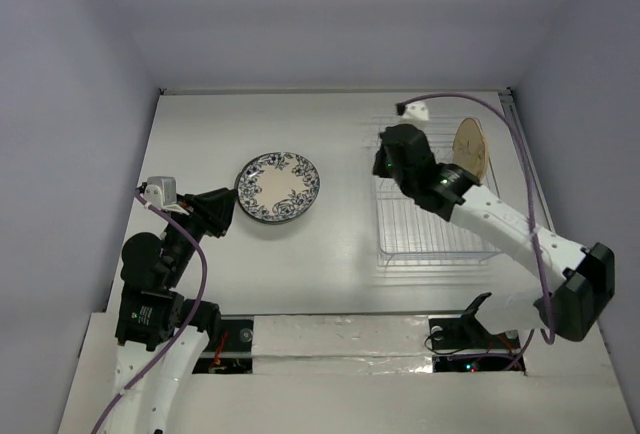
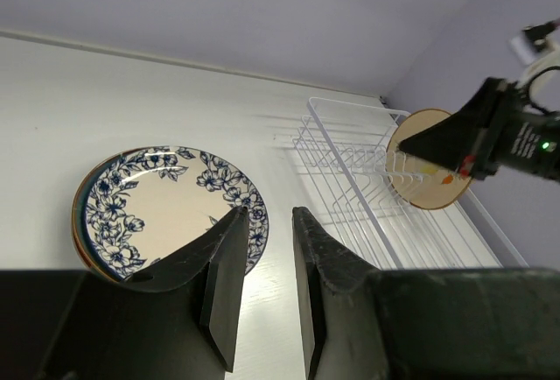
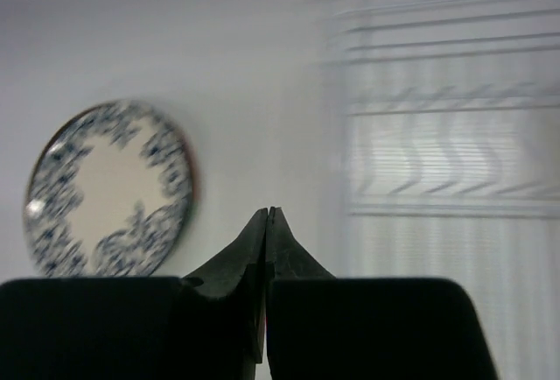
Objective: Unload the plates from the dish rack
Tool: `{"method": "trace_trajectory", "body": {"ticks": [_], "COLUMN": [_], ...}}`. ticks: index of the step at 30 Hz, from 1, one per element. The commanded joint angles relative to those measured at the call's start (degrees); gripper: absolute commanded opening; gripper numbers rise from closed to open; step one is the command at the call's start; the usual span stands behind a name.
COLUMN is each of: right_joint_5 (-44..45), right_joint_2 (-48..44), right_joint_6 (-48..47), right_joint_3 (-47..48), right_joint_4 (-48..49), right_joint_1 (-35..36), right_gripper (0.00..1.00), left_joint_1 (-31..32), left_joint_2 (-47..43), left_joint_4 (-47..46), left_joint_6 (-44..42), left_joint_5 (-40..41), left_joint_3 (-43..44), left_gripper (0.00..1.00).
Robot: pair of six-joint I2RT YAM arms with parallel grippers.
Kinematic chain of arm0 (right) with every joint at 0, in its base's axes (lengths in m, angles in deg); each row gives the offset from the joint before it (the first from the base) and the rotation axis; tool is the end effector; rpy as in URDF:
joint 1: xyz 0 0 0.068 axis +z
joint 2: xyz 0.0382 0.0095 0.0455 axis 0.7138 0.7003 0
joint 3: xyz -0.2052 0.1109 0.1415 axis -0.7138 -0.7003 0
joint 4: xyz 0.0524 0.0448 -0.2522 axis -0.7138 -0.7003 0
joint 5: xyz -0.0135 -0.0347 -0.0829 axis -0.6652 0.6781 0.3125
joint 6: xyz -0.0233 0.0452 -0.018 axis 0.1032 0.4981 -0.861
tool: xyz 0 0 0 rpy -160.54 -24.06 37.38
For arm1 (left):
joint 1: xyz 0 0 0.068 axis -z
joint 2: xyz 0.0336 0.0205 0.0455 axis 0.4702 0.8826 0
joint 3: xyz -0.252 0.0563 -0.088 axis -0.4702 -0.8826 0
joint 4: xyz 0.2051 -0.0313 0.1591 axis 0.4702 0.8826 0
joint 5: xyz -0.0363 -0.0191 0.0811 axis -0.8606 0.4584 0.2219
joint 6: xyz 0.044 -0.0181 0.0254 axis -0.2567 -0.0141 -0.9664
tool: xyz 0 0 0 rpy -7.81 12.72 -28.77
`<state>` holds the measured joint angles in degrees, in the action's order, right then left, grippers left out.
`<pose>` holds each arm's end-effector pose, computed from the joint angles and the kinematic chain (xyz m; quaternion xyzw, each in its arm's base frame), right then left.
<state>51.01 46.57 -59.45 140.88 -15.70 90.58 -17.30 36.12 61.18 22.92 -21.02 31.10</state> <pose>0.2321 0.2102 0.3439 -0.0026 0.8497 0.1413 0.5080 0.0796 -0.0235 0.3511 0.0183 0.6380 -0.2972 0.7102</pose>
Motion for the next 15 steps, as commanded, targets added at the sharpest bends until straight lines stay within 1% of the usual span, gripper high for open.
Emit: {"method": "trace_trajectory", "body": {"ticks": [1, 2, 4, 5, 6, 7, 8, 9, 10, 13, 15], "right_joint_5": [16.1, 19.0, 22.7, 25.4, 25.2, 25.2, 23.7, 22.8, 22.3, 20.8, 20.4], "right_joint_2": [-4.6, -5.6, -8.5, -9.4, -12.0, -12.0, -13.7, -14.5, -14.9, -14.1, -11.9], "right_joint_6": [-0.4, -0.4, 0.3, 0.9, 0.8, 0.8, 0.2, -1.1, -1.8, -2.1, -2.2], "right_joint_3": [-3.5, -4.4, -6.3, -8.3, -11.6, -11.6, -13.7, -14.6, -15.3, -14.9, -14.2], "right_joint_4": [-7.4, -8.9, -10.2, -11.7, -11.2, -11.2, -9.7, -8.8, -7.8, -7.5, -7.4], "right_joint_1": [-5.6, -8.6, -11.6, -14.9, -20.1, -20.2, -21.5, -23.9, -24.9, -27.4, -28.5], "right_gripper": [0.00, 0.00, 0.00, 0.05, 0.37, 0.37, 0.46, 0.52, 0.59, 0.60, 0.60], "left_joint_1": [-0.4, -0.4, 0.2, 0.2, 0.8, 0.8, 0.8, 0.8, 1.3, 1.3, 1.3], "left_joint_2": [0.1, 0.1, 0.1, 0.1, 0.3, 0.4, 0.5, 0.5, 0.6, 0.6, 0.6], "left_joint_4": [-2.1, -2.1, -2.2, -2.1, -2.2, -2.2, -2.2, -2.3, -2.3, -2.2, -2.0], "left_joint_6": [-0.2, -0.3, -0.3, -0.2, -0.2, -0.2, -0.2, -0.2, -0.2, -0.2, -0.2], "left_joint_5": [-0.5, -0.5, -0.5, -0.6, -0.6, -0.6, -0.7, -0.8, -0.9, -0.6, -0.6], "left_joint_3": [-0.1, -0.1, -0.1, -0.1, -0.1, -0.1, -0.1, -0.1, -0.1, -0.1, -0.1], "left_gripper": [0.24, 0.23, 0.23, 0.23, 0.23, 0.23, 0.23, 0.23, 0.23, 0.23, 0.23]}}
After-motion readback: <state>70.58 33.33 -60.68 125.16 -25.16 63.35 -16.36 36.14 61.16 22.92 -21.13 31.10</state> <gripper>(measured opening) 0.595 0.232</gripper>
